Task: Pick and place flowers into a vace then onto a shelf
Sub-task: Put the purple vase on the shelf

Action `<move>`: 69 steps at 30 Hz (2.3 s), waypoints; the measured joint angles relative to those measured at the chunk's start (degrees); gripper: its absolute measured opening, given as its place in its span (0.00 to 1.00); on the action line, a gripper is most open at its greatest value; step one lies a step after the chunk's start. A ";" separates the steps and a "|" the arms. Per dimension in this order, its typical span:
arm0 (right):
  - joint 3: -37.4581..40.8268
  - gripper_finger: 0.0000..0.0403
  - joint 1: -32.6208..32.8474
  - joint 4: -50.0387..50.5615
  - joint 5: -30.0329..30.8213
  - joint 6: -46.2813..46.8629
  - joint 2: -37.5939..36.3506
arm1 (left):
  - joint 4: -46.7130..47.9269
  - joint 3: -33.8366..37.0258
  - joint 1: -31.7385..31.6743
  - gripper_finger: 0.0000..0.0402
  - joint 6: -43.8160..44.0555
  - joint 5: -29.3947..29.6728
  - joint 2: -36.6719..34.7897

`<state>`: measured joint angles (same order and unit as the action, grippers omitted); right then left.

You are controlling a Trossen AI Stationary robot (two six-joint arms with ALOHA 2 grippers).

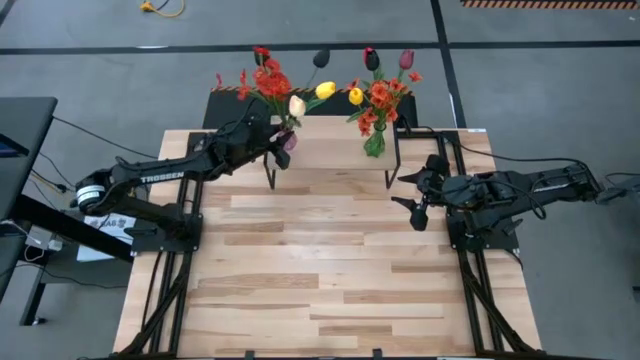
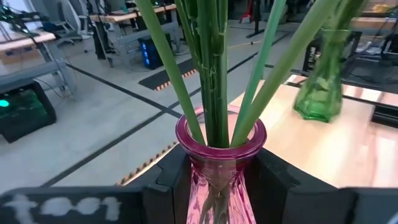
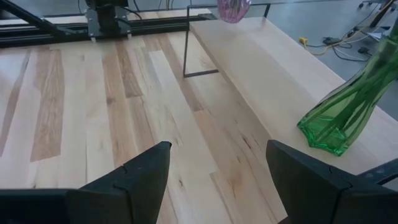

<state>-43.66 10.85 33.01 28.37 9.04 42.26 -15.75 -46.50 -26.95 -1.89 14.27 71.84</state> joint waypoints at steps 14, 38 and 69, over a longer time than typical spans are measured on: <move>0.00 0.65 0.02 0.00 -0.01 0.48 0.00 | -1.26 0.11 -2.36 0.26 -0.57 0.07 1.67; 0.00 0.65 0.04 0.01 -1.28 1.09 -0.01 | -5.31 2.56 -2.69 0.26 -1.69 0.57 4.27; 0.01 0.65 0.04 0.00 -1.30 1.09 -0.01 | -1.03 2.74 -3.34 0.55 -0.45 -1.59 2.53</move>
<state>-43.65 10.90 33.01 27.07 10.13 42.25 -16.78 -43.76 -30.28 -2.34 12.68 74.37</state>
